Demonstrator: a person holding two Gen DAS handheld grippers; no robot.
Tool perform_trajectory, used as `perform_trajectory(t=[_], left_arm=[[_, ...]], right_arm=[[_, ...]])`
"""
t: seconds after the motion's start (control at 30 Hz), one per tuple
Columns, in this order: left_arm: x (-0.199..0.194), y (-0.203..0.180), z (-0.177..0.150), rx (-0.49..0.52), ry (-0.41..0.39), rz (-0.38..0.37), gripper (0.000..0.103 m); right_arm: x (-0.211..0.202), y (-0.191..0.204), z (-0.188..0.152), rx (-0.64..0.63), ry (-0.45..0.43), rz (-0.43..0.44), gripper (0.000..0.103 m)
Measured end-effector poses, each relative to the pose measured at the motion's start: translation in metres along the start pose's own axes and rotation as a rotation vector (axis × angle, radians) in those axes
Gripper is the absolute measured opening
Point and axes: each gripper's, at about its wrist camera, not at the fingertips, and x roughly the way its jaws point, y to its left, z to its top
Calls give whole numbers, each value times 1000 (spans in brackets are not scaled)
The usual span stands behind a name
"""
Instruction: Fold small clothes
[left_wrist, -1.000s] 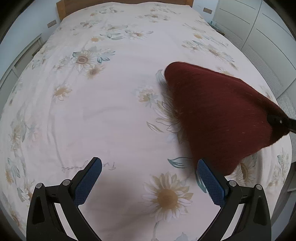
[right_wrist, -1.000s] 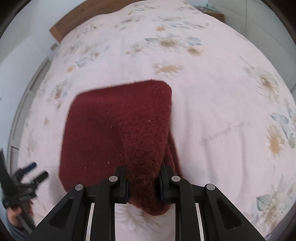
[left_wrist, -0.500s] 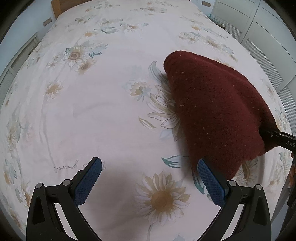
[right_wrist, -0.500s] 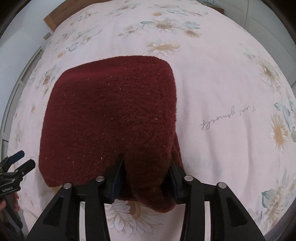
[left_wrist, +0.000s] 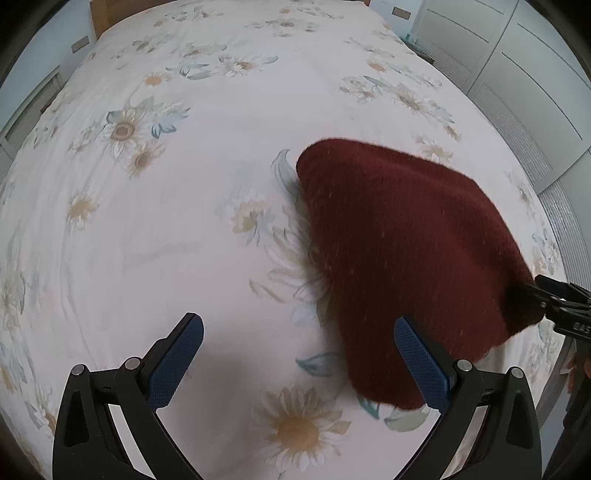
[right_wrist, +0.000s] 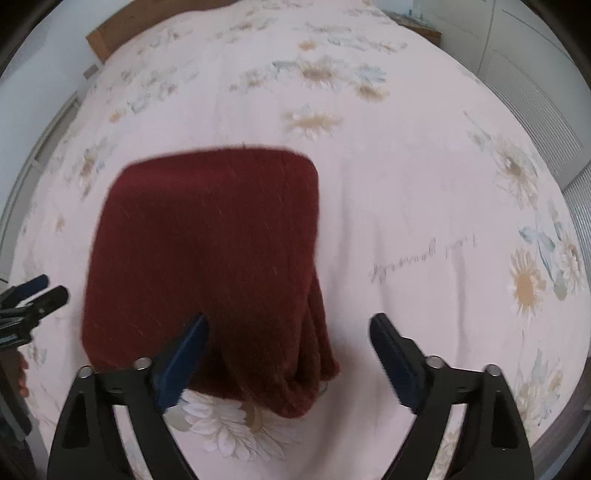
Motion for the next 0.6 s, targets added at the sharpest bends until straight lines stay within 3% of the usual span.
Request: perform_trajectory(t=[0.13,0.47,0.6], left_arm=[[10,-13,18,4,9,-9,102],[56,-36,38,-19,102,-52,102],[75,-36,29,-17,124,-51,102]], right_arm=[[5,12,17,-43,-7,-11,103],[65,11,23,-62,115,17,103],[79,-9,16,-6,116,96,103]])
